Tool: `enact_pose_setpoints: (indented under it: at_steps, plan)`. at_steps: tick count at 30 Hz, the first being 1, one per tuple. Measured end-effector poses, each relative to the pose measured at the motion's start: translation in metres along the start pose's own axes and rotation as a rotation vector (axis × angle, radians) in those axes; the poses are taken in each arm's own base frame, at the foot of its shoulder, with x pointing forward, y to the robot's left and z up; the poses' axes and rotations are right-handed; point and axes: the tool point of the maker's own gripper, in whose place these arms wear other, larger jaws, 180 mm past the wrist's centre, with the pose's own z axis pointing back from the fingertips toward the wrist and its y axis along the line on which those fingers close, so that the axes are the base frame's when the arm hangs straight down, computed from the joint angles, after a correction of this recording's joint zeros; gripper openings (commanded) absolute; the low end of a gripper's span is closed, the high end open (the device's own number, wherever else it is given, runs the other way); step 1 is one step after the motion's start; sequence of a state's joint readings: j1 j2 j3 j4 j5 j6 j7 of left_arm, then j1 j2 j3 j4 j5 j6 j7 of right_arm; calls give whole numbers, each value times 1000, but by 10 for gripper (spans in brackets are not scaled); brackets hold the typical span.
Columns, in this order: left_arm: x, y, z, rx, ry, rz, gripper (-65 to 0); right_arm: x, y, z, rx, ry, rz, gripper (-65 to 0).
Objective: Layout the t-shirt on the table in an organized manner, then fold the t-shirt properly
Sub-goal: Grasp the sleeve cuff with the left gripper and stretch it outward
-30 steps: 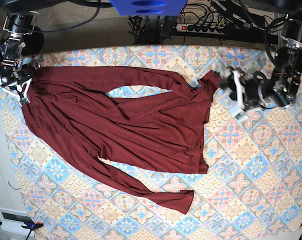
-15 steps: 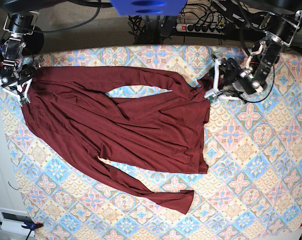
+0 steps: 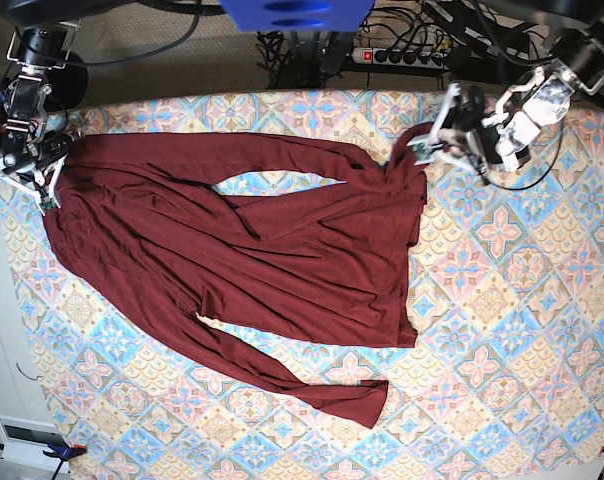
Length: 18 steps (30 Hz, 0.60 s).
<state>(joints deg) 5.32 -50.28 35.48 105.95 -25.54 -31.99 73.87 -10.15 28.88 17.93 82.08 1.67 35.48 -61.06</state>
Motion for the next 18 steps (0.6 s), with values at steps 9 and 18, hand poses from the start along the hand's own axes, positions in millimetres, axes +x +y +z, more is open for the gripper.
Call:
enact_pose_setpoints:
  at_steps: [9,18]
  plan:
    - [-44,12,18,33,93,-58,-650,-1,1,0,1,3,1,-558]
    - [-27,3,32,31,48,-107,-525,-1,1,0,1,3,1,-558]
